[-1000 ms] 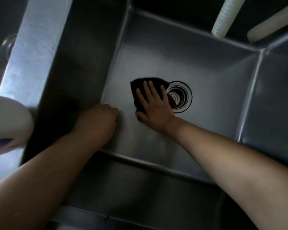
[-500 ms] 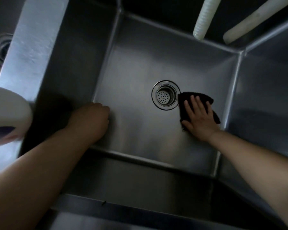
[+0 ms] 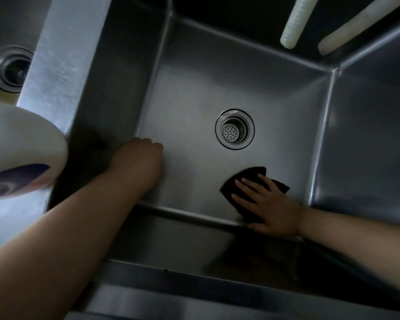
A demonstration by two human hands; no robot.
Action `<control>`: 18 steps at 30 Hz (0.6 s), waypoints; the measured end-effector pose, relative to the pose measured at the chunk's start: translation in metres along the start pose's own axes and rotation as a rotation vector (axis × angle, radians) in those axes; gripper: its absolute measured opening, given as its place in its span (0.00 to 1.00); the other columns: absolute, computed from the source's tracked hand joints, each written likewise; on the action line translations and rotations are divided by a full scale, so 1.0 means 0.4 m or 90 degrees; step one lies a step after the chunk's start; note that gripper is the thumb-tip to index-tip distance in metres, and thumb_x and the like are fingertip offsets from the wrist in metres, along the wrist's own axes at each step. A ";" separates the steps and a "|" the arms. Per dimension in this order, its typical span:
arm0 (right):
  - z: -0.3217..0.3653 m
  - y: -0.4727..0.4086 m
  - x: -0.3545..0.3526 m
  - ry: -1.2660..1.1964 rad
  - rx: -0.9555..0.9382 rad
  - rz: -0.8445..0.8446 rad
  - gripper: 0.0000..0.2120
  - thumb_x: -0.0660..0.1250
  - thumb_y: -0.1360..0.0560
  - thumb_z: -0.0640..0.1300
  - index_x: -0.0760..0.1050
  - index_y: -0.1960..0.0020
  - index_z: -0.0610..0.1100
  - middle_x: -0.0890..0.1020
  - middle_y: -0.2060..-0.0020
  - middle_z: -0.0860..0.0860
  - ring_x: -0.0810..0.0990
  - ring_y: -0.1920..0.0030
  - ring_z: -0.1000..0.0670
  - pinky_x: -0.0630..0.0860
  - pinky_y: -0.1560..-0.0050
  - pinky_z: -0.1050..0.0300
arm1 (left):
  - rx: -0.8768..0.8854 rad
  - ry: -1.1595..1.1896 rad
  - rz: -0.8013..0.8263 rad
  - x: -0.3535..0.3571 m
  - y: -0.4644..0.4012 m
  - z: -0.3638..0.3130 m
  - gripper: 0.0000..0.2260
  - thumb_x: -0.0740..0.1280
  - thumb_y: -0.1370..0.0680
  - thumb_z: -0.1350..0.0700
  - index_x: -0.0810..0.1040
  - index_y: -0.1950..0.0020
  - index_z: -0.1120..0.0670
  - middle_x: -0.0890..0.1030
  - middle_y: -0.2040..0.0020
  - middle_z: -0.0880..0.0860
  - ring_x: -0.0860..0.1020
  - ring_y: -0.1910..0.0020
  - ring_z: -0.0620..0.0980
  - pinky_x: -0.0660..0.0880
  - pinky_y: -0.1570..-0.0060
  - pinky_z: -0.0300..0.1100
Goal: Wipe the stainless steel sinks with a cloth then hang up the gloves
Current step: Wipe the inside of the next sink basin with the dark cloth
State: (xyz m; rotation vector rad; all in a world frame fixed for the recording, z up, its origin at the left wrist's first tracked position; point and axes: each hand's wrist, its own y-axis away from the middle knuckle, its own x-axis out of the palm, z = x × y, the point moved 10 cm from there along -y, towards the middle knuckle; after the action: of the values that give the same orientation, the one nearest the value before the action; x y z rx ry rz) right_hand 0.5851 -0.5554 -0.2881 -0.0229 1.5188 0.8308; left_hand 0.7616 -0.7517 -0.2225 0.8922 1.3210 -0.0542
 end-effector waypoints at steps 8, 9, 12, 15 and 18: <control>-0.009 -0.112 -0.013 -0.039 0.114 -0.053 0.36 0.56 0.27 0.59 0.62 0.28 0.37 0.63 0.29 0.35 0.61 0.29 0.33 0.53 0.33 0.29 | -0.024 0.016 -0.004 -0.010 -0.006 0.011 0.05 0.60 0.23 0.58 0.73 0.49 0.56 0.76 0.46 0.56 0.74 0.45 0.57 0.68 0.56 0.44; 0.012 -0.150 -0.025 -0.039 0.111 -0.072 0.35 0.56 0.27 0.59 0.62 0.27 0.38 0.63 0.28 0.36 0.59 0.28 0.34 0.52 0.31 0.30 | -0.027 0.018 -0.007 -0.014 -0.008 0.013 0.05 0.60 0.22 0.58 0.73 0.49 0.56 0.76 0.46 0.56 0.74 0.45 0.57 0.68 0.56 0.44; 0.077 -0.276 -0.066 -0.041 0.082 -0.114 0.36 0.56 0.27 0.60 0.60 0.26 0.40 0.61 0.27 0.38 0.56 0.26 0.38 0.49 0.29 0.32 | -0.054 0.010 -0.002 -0.019 -0.009 0.025 0.06 0.60 0.22 0.58 0.74 0.47 0.56 0.76 0.45 0.56 0.75 0.45 0.57 0.71 0.54 0.46; 0.118 -0.391 -0.110 -0.045 0.049 -0.149 0.38 0.56 0.27 0.62 0.58 0.24 0.41 0.59 0.26 0.39 0.54 0.25 0.39 0.45 0.28 0.33 | -0.086 0.019 0.001 -0.022 -0.006 0.040 0.08 0.59 0.22 0.57 0.75 0.46 0.54 0.77 0.45 0.55 0.75 0.44 0.57 0.73 0.54 0.46; 0.088 -0.473 -0.153 -0.060 0.051 -0.194 0.39 0.57 0.27 0.63 0.57 0.24 0.42 0.59 0.25 0.41 0.54 0.25 0.39 0.44 0.27 0.35 | -0.111 0.035 -0.003 -0.024 -0.007 0.051 0.10 0.57 0.21 0.57 0.75 0.43 0.51 0.77 0.44 0.53 0.75 0.44 0.55 0.72 0.52 0.44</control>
State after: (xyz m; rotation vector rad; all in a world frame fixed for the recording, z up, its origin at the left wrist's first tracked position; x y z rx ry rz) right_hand 0.7171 -0.7047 -0.3209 -0.1503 1.4155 0.5206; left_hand 0.7740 -0.7698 -0.2163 0.7461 1.3565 0.0816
